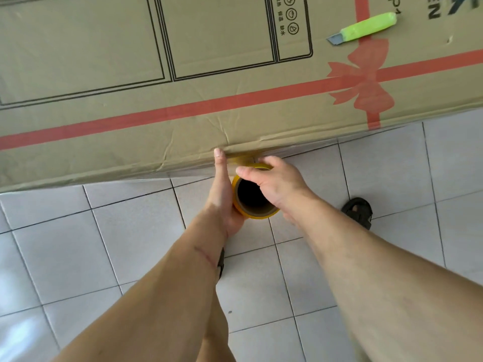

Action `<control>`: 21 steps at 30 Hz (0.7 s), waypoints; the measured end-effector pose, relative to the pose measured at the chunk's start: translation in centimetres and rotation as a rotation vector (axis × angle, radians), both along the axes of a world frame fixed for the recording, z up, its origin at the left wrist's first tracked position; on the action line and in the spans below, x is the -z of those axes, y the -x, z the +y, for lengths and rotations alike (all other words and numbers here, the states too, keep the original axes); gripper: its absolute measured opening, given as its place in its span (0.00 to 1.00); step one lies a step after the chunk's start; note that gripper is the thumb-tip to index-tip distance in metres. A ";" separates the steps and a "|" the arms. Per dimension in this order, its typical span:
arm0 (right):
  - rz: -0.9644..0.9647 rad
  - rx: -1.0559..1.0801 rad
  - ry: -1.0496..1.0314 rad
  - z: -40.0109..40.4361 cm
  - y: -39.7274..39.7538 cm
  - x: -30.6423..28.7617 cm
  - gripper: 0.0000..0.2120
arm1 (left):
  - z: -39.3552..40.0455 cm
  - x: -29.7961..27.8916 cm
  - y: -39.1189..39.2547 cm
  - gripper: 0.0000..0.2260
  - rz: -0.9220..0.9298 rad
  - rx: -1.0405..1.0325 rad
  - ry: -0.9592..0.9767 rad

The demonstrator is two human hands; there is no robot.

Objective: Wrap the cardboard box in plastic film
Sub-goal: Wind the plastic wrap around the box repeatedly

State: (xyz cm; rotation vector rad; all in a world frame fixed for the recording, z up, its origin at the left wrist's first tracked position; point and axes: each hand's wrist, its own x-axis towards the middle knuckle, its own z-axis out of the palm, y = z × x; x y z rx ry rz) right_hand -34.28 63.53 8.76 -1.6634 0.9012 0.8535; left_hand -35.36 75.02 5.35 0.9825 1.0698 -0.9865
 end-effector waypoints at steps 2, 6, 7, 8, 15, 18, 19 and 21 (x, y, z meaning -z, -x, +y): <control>-0.002 -0.173 0.092 -0.4 -0.3 0.1 0.40 | -0.3 0.1 0.7 0.54 0.007 0.008 0.002; 0.026 -0.008 0.098 -1.2 0.6 0.1 0.39 | -0.4 1.7 0.2 0.67 -0.122 0.168 -0.229; 0.058 0.076 0.054 -1.4 1.0 0.2 0.35 | -0.4 2.0 -0.3 0.70 -0.122 0.173 -0.242; 0.090 0.141 0.009 -1.6 1.4 0.2 0.32 | -0.6 1.8 -0.8 0.68 -0.121 0.151 -0.198; -0.066 -0.022 0.137 -3.8 0.2 0.6 0.37 | -3.9 0.3 0.8 0.50 -0.018 -0.011 -0.007; 0.028 0.069 0.135 -4.7 0.7 0.4 0.44 | -4.5 0.2 1.5 0.49 -0.010 0.087 -0.093; 0.069 0.140 0.101 -4.9 1.1 0.5 0.46 | -4.9 0.2 1.5 0.51 -0.023 0.089 -0.115; 0.095 0.222 0.025 -5.3 1.7 0.6 0.45 | -5.1 0.9 1.2 0.58 -0.069 0.075 -0.192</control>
